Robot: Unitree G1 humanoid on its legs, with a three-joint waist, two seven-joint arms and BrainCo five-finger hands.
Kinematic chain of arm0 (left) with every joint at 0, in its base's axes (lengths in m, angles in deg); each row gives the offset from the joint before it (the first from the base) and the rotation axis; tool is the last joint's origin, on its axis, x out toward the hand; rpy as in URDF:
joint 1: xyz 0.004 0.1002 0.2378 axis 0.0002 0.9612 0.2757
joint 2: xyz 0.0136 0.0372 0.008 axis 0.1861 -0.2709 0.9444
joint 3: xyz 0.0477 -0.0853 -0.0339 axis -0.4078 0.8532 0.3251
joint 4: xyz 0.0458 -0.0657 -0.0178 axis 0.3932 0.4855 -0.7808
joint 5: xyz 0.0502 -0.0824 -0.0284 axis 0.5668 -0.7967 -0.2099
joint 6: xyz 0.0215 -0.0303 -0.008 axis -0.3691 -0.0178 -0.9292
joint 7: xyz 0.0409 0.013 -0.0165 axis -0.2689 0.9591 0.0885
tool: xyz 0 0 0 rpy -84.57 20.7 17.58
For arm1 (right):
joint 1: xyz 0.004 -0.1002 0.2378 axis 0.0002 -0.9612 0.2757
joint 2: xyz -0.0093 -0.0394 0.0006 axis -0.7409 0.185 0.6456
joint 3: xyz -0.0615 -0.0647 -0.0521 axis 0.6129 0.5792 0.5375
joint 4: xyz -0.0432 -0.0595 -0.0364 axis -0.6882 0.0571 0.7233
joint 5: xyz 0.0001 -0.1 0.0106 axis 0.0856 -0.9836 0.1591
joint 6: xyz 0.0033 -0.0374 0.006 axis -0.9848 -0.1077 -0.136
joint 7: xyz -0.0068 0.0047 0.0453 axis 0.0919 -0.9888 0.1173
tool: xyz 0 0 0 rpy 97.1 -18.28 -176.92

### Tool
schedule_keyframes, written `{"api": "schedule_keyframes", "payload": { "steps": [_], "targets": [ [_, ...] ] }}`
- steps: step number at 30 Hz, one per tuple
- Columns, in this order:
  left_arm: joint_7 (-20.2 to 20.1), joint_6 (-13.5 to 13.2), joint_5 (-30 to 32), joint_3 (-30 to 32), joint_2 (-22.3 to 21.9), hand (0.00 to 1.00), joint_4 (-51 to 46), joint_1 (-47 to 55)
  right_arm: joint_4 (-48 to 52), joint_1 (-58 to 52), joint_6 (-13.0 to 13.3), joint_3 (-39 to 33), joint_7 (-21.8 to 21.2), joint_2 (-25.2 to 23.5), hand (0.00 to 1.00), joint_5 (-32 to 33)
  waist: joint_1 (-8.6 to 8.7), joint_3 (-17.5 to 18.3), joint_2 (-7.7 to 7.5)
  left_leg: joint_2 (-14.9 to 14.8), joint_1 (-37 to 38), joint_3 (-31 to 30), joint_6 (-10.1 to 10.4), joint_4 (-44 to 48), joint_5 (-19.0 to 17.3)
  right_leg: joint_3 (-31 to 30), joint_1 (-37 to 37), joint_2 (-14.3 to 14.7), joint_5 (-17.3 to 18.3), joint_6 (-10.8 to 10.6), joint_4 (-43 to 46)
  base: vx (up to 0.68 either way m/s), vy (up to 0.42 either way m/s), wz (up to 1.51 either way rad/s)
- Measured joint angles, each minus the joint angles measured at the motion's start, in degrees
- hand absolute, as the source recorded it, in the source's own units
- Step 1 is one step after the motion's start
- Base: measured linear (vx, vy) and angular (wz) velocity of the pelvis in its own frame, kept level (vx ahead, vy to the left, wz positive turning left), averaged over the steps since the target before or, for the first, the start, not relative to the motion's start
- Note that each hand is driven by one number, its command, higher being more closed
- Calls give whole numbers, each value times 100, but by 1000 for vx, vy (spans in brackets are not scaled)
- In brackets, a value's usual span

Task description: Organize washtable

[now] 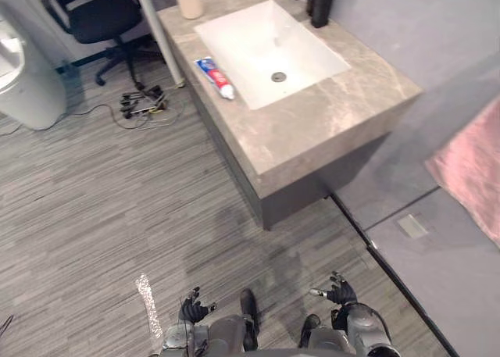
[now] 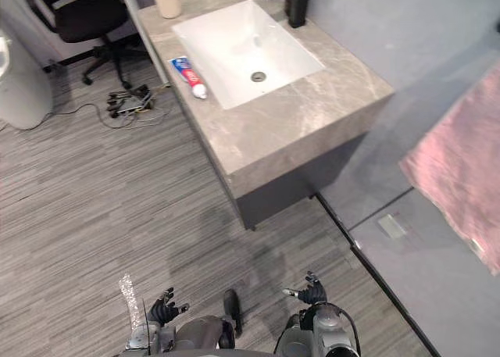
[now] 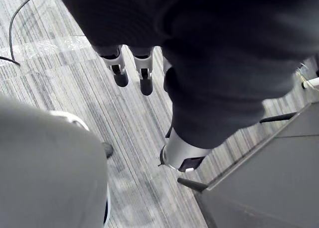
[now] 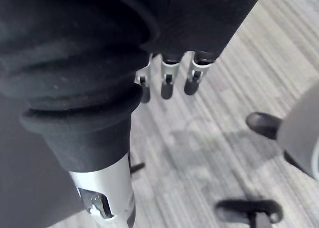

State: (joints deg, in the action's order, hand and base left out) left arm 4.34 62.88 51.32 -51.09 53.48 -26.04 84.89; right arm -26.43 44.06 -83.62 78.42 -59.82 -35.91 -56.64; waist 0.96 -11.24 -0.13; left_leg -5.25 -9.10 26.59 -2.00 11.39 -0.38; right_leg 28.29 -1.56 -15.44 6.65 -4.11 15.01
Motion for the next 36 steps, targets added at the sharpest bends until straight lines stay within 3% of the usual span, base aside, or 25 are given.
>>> {"api": "schedule_keyframes", "payload": {
  "steps": [1, 2, 3, 5, 7, 9, 11, 12, 13, 14, 15, 16, 17, 18, 19, 20, 21, 22, 25, 27, 29, 31, 33, 34, 36],
  "targets": [
    [8, 31, 6, 2, -49, 0, 1, -7, 83, -5, 0, -20, 9, 63, 0, 1, 106, 43, 85, -43, -30, 109, -36, 138, -18, 296, 42, -137, 49, -62, 316, 108, 187, 116],
    [7, 37, 8, -11, -51, 0, -11, -8, 100, -15, -4, -74, 12, 84, 0, 2, 128, 59, 73, 33, 12, 181, -98, 133, 3, 414, 39, -227, 75, -81, 481, 57, 195, 128],
    [13, 34, 10, -110, -35, 0, -57, -43, 146, -99, 1, -181, 11, 37, 0, 4, 156, 61, 23, 190, -21, -72, -178, 72, 57, 486, 34, -276, 304, -282, 534, 39, 162, 127],
    [16, 53, 10, -146, -14, 0, -50, -63, 153, -130, -5, -241, 15, 20, 0, 1, 124, 120, -113, 478, -37, -367, -241, -132, 102, 590, 156, -234, 309, -260, 170, 7, 71, 126],
    [6, 77, 23, -224, 13, 0, -47, -31, 145, 19, -16, -333, 23, 35, 0, 0, 76, 108, 46, 635, 7, -484, -226, -451, 148, 950, 346, -267, 205, -402, 7, -59, 93, 80],
    [2, 89, 90, -202, 34, 0, 35, 8, 147, 154, -14, -322, 20, -48, 0, -7, -1, 105, 99, 651, 28, -497, -223, -554, 144, 975, 340, -270, 107, -424, -39, -115, 96, 10],
    [-16, 74, 116, -140, 49, 0, 13, -9, 146, 163, -21, -218, 20, -173, 0, -7, -63, 58, 24, 484, -62, -162, -168, 11, -397, 948, 376, -381, 54, -451, 12, -96, 107, -12],
    [-23, 71, 118, -104, 45, 0, 36, 12, 152, 152, -29, -160, 17, -181, 0, -7, -45, 58, 65, 114, -212, 70, -222, 976, -842, 936, 426, -429, 60, -482, 137, -52, 93, -16],
    [-22, 68, 118, -90, 42, 0, 48, 20, 153, 119, -30, -138, 16, -167, 0, -7, -42, 53, 115, -94, -268, 55, -233, 1405, -1049, 907, 422, -440, 91, -528, 235, -74, 100, -27],
    [-18, 33, 125, -48, 28, 0, 75, 45, 145, 56, -44, -29, 14, -101, 0, -10, -51, 50, 241, -257, -378, -9, -210, 1812, -1479, 754, 409, -433, 227, -608, 461, -93, 176, -29],
    [-18, 26, 123, 58, 33, 0, 78, 42, 111, 31, -64, 41, 11, -52, 0, -11, -75, 67, 298, -148, -426, -18, -220, 1874, -1564, 613, 300, -559, 294, -659, 638, -96, 205, -12],
    [-13, 26, 131, 81, 57, 0, 75, 25, 96, -5, -74, 85, -10, -23, 0, -12, -77, 47, 235, 74, -445, -81, -204, 1686, -1576, 526, 181, -691, 362, -565, 770, -76, 341, 46],
    [-22, 17, 133, 266, 110, 0, 76, -28, -64, -86, -64, 174, -46, -142, 0, -12, 21, 28, -197, 409, -289, 166, -102, 1817, -1890, 247, -53, -1142, 319, 43, 1043, -16, 264, 59],
    [-12, 14, 129, 319, 113, 0, 41, -26, -56, -143, -63, 165, -52, -149, 0, -10, -12, -3, -147, 129, -356, 84, -335, 2571, -2147, 23, -223, -1119, 438, 110, 1531, 35, 243, 42],
    [13, 46, 232, 292, 136, 0, 134, -76, -35, -218, -38, 193, -80, -97, 0, -1, -108, -161, 139, -94, -83, -485, -162, 2666, -2636, -673, -427, -753, 668, -96, 2325, 49, 121, -8],
    [9, 122, 230, 356, 208, 0, 204, -161, -42, -144, -48, 202, -85, -123, 0, -6, -183, -274, 21, 85, 122, -583, -212, 2526, -2606, -1034, -484, -650, 836, -263, 2491, 83, 74, 23],
    [13, 154, 239, 342, 333, 0, 297, -188, -66, -145, -55, 196, -139, -181, 0, 4, -145, -321, -94, 336, 371, -687, -265, 1981, -2374, -1264, -593, -337, 1110, -404, 2524, 73, 57, 42],
    [13, 155, 238, 340, 308, 0, 307, -166, -62, -179, -50, 196, -146, -140, 0, 9, -136, -325, -98, 425, 530, -751, -275, 1636, -2240, -1210, -771, -118, 1170, -366, 2497, 102, 31, 58],
    [3, 153, 225, 347, 304, 0, 309, -91, -59, -164, -25, 176, -155, -21, 0, 129, -94, -349, -33, 580, 906, -1094, -241, 957, -1982, -1107, -1406, 358, 1068, -267, 1951, 126, 89, 63],
    [-15, 152, 230, 347, 338, 0, 352, 5, -34, -279, -18, 146, -155, -37, 0, 169, 24, -308, -107, 773, 1264, -1335, -289, 490, -1823, -1522, -1478, 579, 761, -242, 1264, 317, 73, 99],
    [-21, 152, 235, 360, 343, 0, 419, 44, 148, -406, 3, 52, -158, -80, 0, 221, 129, -287, -124, 851, 1563, -1574, -251, 332, -1851, -1902, -1487, 762, 473, -13, 1118, 418, -6, 110],
    [-27, 155, 244, 481, 260, 0, 415, 155, 170, -440, -2, 50, -177, -80, 0, 185, 117, -154, -59, 721, 1685, -1657, 0, 441, -1982, -1707, -1573, 1131, 232, 357, 1042, 433, -55, 63],
    [-26, 228, 247, 771, 205, 0, 438, 203, 203, -460, 9, 60, -177, -128, 0, 167, 130, -44, -63, 520, 1329, -1562, 181, 1307, -2117, -1691, -1460, 1597, -451, 831, 434, 599, -67, 20],
    [-46, 246, 266, 889, 72, 0, 403, 262, 264, -454, 1, 61, -171, -55, 0, 165, 98, -22, 110, 327, 1071, -1508, 428, 1944, -2015, -1747, -1257, 1735, -553, 871, 157, 537, 2, -17],
    [-69, 240, 316, 1063, -1, 0, 390, 275, 347, -495, -3, 56, -171, -112, 0, 168, 55, -14, 84, 175, 849, -1399, 786, 2785, -1807, -2100, -946, 1693, -550, 873, -69, 471, 24, -43]
  ]
}}
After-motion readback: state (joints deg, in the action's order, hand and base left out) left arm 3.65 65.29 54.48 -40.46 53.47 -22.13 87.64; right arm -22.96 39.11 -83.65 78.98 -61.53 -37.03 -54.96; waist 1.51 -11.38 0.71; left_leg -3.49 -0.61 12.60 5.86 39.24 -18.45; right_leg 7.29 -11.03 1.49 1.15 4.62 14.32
